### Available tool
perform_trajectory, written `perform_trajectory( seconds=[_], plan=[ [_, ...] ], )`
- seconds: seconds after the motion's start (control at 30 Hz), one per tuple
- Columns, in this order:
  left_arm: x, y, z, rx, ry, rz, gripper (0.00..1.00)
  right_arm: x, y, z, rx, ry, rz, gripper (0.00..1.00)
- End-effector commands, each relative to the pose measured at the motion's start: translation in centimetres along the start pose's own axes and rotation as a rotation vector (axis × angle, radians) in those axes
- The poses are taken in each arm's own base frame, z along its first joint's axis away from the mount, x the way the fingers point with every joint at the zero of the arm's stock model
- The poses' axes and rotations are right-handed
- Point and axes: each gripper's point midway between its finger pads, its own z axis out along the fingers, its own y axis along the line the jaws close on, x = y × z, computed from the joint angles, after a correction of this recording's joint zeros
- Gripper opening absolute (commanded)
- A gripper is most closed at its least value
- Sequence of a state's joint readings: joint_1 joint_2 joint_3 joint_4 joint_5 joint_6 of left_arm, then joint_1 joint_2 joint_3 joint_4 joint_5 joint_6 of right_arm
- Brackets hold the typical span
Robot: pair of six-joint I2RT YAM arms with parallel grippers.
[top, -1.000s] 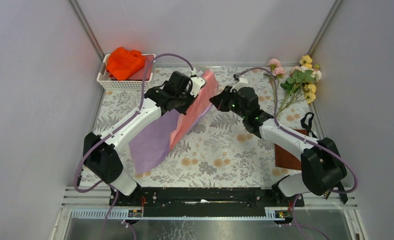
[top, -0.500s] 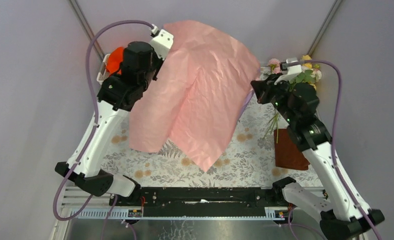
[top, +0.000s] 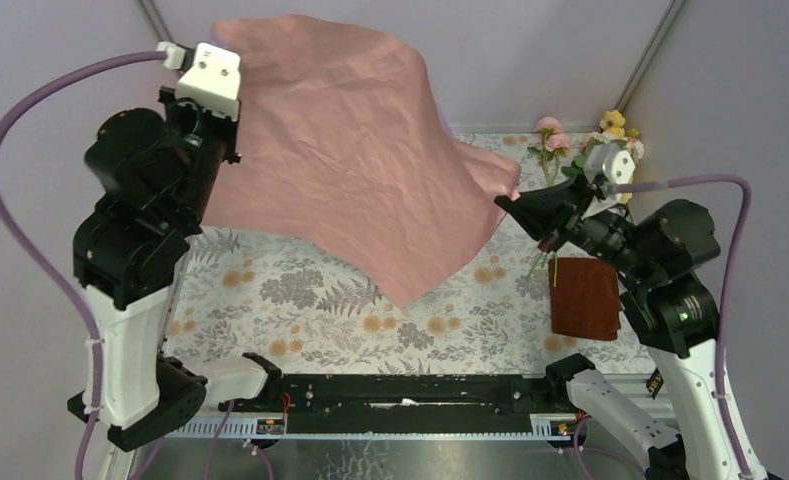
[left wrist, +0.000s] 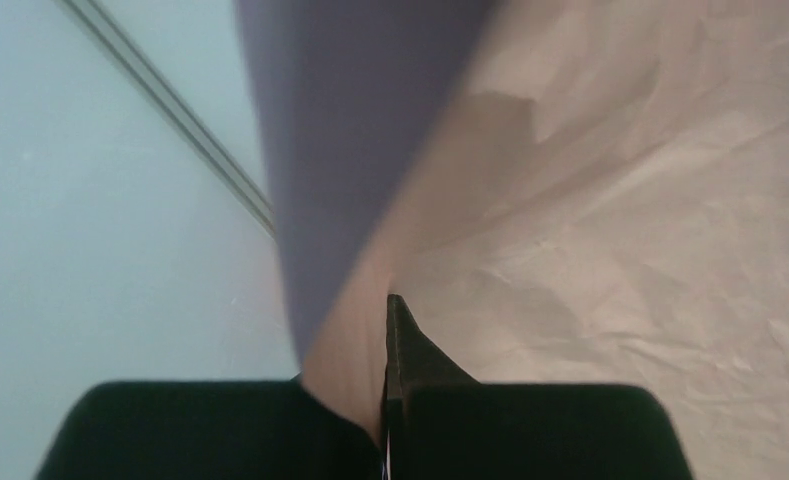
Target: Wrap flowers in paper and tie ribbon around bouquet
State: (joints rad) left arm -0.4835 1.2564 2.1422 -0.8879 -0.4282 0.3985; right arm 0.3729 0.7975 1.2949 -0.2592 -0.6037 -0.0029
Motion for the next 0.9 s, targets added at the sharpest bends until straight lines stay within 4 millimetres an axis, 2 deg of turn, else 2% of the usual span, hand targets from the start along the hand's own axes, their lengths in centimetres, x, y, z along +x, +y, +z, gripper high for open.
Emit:
perform_trajectory(
  seconds=[0.0, 0.07, 0.17, 0.23, 0.3, 0.4, 0.5, 0.57, 0.67, 0.77, 0.87],
  plan=[
    [0.1, 1.5, -0.9, -0.061, 0.014, 0.010, 0.00, -1.9, 2.3, -0.7, -0.088, -0.054, 0.028, 0.00],
    [0.9, 1.0, 0.2, -0.071, 0.036, 0.033, 0.00, -0.4, -0.1, 0.0, 0.034, -0.001, 0.100, 0.00],
    [1.6, -0.3, 2.7, -0.071, 0.061, 0.069, 0.00, 2.1, -5.4, 0.7, 0.305, 0.072, 0.210, 0.00],
    [1.9, -1.2, 5.3, -0.095, 0.064, 0.097, 0.00, 3.8, -8.2, 1.0, 0.449, 0.111, 0.266, 0.00],
    [2.7, -2.2, 8.4, -0.129, 0.081, 0.139, 0.00, 5.8, -10.2, 1.6, 0.535, 0.141, 0.300, 0.00],
    [5.3, -5.6, 13.9, -0.113, 0.142, 0.198, 0.00, 9.3, -13.5, 1.8, 0.688, 0.190, 0.322, 0.00],
    [9.7, -10.6, 19.6, -0.049, 0.233, 0.249, 0.00, 14.1, -17.1, 1.1, 0.847, 0.266, 0.320, 0.00],
    [13.7, -14.1, 23.2, -0.012, 0.306, 0.296, 0.00, 17.4, -19.1, 0.4, 0.921, 0.306, 0.351, 0.00],
    [19.8, -18.7, 27.5, 0.027, 0.402, 0.348, 0.00, 22.4, -21.0, -0.4, 0.967, 0.342, 0.435, 0.00],
    [25.0, -22.6, 30.4, 0.063, 0.446, 0.381, 0.00, 26.8, -22.6, -1.5, 1.011, 0.353, 0.530, 0.04],
    [28.9, -25.7, 32.2, 0.073, 0.464, 0.454, 0.00, 30.5, -24.4, -2.6, 1.053, 0.359, 0.618, 0.05]
  ],
)
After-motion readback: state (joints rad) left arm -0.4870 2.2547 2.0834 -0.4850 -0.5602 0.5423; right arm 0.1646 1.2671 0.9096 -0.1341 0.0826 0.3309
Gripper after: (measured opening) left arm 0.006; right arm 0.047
